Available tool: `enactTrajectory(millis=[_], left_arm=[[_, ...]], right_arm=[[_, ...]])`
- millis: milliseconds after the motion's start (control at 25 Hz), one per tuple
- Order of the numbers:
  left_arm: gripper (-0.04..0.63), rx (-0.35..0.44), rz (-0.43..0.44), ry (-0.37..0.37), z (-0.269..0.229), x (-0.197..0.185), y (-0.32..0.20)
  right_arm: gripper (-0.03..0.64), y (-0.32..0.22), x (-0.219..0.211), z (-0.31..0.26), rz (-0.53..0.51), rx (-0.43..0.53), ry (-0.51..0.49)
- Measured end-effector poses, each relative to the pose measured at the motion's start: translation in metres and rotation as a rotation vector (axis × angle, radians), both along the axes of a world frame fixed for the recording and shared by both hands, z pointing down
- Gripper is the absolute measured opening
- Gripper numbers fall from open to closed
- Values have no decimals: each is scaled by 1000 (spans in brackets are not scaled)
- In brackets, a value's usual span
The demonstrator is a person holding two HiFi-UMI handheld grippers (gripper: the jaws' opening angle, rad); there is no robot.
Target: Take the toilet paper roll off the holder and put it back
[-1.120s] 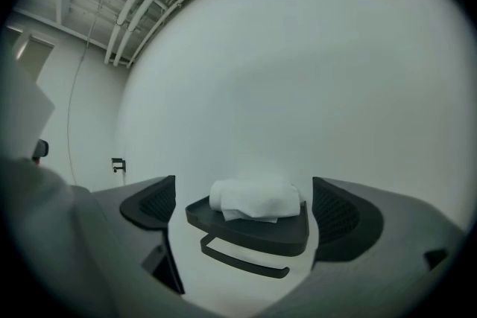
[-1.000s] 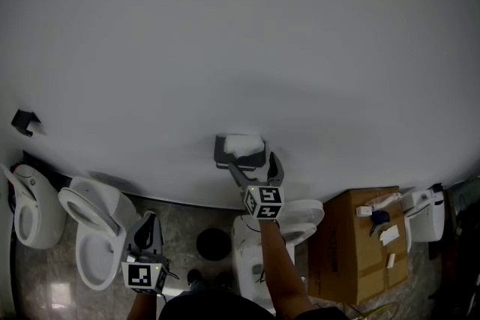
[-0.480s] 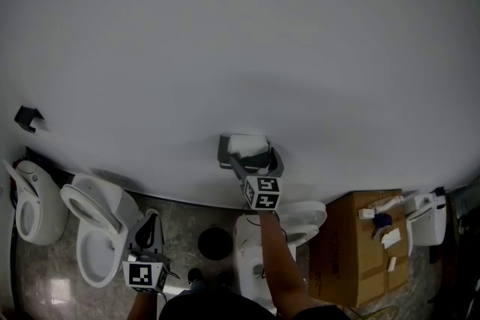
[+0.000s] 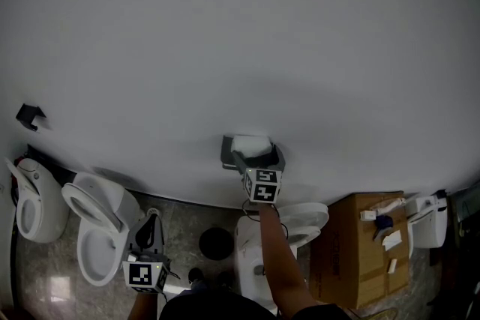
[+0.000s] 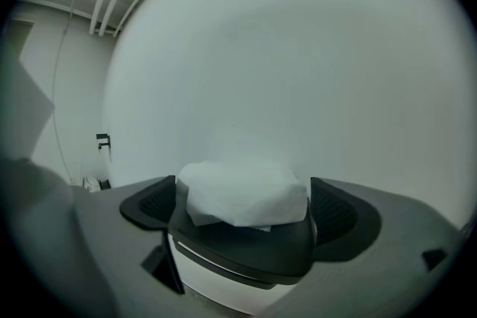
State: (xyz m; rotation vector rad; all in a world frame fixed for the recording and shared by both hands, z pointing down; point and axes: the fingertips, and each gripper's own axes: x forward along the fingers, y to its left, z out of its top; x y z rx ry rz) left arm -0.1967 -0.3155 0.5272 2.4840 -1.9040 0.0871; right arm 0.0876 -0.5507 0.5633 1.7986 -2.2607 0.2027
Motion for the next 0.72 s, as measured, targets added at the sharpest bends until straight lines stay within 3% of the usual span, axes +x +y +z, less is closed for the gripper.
enactTrajectory(millis=[320,480,600,720], left_arm=[[3,-33,13,15,1,5,-4],[3,-32,9,26,-5,8,-8],[3,-81,23,40,-14,17,-7],[3,-79,23,43,-15,17,-7]], right_arm=[[560,-4,-1,10,-11,-71,58],[485,-2,4,10,-13,-82,78],[476,-1,4,10,-24,-83,81],[464,1,2,9,-35,-80,85]])
